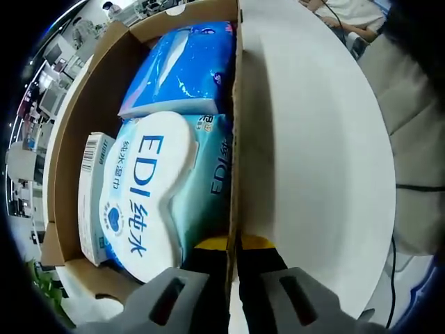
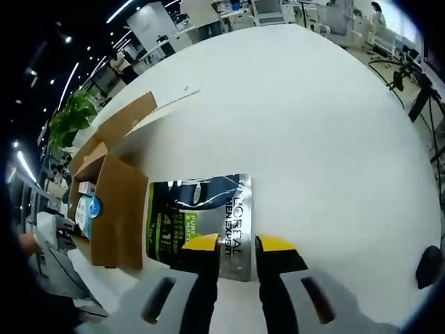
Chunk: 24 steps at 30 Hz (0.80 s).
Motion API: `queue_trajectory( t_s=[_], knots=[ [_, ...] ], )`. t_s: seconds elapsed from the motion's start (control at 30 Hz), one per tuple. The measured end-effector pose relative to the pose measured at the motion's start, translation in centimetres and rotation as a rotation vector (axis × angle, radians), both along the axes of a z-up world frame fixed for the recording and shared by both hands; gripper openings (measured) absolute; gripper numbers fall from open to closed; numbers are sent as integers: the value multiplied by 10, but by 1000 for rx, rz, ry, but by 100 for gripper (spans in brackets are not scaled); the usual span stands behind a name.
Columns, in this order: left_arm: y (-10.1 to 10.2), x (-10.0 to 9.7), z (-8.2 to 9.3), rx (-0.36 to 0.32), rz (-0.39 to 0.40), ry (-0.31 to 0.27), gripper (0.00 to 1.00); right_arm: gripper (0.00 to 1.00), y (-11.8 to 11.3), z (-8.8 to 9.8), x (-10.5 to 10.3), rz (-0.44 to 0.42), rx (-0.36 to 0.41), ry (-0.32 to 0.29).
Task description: Operate the shoe box by opening the lid, removing the specified soft item, and placing it in the target area until the item is outside and the box remains undamaged.
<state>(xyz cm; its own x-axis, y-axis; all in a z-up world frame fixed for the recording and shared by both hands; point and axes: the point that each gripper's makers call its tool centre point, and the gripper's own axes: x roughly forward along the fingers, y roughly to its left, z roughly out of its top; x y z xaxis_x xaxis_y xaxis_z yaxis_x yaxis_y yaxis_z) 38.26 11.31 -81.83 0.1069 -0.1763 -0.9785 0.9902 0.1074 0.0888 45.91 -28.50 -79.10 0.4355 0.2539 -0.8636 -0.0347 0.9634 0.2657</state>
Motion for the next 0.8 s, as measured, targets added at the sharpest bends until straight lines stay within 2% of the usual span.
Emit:
queue_trajectory(
  t_s=[0.2,0.37,0.4,0.47,0.6,0.8],
  knots=[
    [0,0,0,0,1,-1,1,19,7,10,8,40,-43,-63],
    [1,0,0,0,0,-2,1,23,19,16,11,82,-112,-131],
    [1,0,0,0,0,-1,1,23,19,16,12,103,-147,-150],
    [1,0,0,0,-1,-2,1,24,22,16,11,105,-176,-165],
    [1,0,0,0,-1,-3,1,29,35,12,7,104,-170,-176],
    [0,0,0,-1,-1,-2,1,33,50,6,0,132,-215,-201]
  ],
)
